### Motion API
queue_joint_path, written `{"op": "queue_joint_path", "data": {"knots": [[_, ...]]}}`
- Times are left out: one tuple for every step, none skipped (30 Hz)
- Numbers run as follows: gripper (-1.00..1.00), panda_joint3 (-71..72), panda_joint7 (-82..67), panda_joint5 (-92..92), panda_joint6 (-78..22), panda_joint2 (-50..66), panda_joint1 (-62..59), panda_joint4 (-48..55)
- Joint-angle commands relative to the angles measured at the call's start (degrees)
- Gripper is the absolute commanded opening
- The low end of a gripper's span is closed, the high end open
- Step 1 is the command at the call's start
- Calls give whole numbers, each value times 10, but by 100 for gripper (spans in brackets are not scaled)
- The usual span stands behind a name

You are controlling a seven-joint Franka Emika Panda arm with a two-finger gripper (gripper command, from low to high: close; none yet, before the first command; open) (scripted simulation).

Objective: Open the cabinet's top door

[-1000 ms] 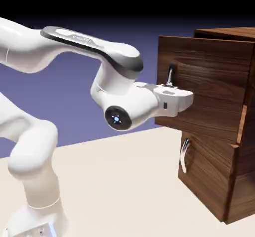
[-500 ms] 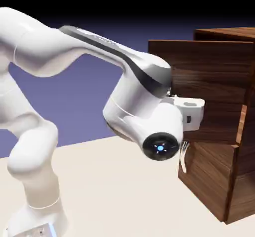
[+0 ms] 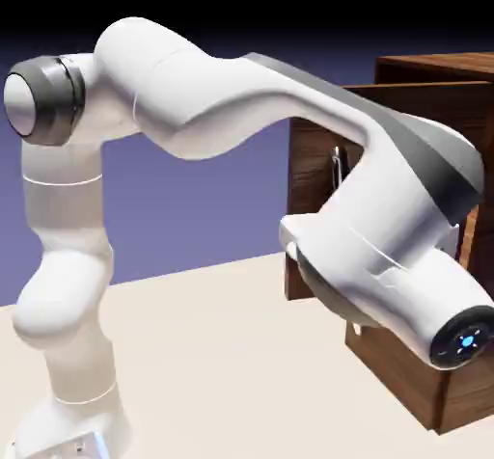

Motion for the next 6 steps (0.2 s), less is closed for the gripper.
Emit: {"op": "queue_joint_path", "data": {"knots": [[-100, 2, -5, 0, -18, 18, -6, 21], [-100, 4, -10, -1, -36, 35, -13, 41], [-100, 7, -15, -1, -53, 51, -20, 62], [-100, 8, -17, -1, -58, 57, -23, 69], [100, 8, -17, -1, -58, 57, -23, 69], [100, 8, -17, -1, -58, 57, -23, 69]]}}
